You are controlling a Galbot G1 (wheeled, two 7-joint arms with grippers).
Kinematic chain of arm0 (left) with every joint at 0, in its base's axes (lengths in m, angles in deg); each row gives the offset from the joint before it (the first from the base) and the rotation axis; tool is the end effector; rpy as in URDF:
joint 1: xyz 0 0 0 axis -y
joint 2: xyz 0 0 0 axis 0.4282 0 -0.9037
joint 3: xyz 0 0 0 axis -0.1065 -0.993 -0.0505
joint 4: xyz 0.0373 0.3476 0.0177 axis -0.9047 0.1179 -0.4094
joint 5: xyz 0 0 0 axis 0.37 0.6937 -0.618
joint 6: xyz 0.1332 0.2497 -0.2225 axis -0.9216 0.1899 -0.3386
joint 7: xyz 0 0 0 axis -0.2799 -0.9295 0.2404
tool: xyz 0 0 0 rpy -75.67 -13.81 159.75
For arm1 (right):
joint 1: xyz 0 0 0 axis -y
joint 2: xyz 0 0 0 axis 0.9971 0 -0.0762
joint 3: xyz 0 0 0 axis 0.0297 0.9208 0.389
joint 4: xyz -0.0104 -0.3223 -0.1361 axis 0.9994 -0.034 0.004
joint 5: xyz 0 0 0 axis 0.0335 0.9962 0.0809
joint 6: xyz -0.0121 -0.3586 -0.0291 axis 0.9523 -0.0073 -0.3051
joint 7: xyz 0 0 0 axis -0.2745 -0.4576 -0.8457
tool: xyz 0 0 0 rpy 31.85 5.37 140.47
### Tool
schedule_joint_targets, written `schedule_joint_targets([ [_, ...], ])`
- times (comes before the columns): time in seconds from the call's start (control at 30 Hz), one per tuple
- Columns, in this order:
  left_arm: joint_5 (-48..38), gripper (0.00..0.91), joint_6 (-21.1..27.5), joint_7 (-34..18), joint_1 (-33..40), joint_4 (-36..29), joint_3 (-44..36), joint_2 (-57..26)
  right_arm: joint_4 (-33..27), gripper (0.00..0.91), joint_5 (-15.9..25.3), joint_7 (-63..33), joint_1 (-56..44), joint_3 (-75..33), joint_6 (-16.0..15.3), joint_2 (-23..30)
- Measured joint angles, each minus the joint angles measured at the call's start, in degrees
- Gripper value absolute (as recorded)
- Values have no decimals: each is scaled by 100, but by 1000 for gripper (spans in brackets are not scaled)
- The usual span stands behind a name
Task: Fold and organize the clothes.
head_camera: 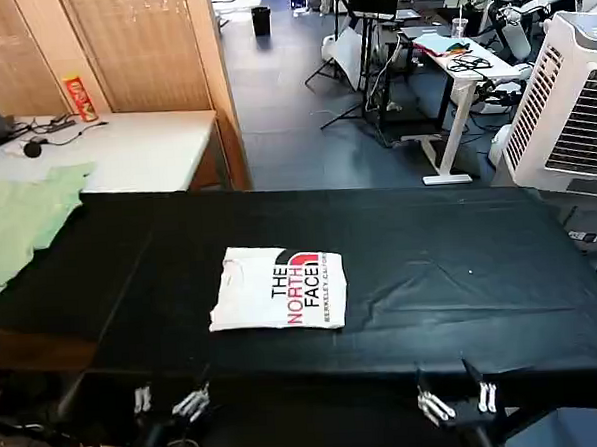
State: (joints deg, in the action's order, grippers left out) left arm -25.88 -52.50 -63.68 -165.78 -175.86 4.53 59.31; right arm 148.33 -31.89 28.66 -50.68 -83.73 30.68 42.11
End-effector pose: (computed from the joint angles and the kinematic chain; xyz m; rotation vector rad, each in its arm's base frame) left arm 0.0971 0.0635 -0.2766 -0.1078 -2.7401 -0.0578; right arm 0.0677 -0.0443 -0.2886 0.0264 -2.8229 0.1285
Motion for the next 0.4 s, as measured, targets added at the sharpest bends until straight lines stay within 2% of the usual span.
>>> schedule_joint_targets([
  [0.13, -111, 878, 240, -55, -124, -139, 66, -43, 396, 878, -113, -176, -415, -94, -394, 23],
  [0.2, -132, 878, 328, -63, -126, -146, 77, -68, 581, 878, -305, -267, -588, -98, -617, 52],
  [0.4, -304, 878, 419, -78, -40, -179, 90, -102, 852, 878, -596, -296, -714, -120, -1045, 127],
])
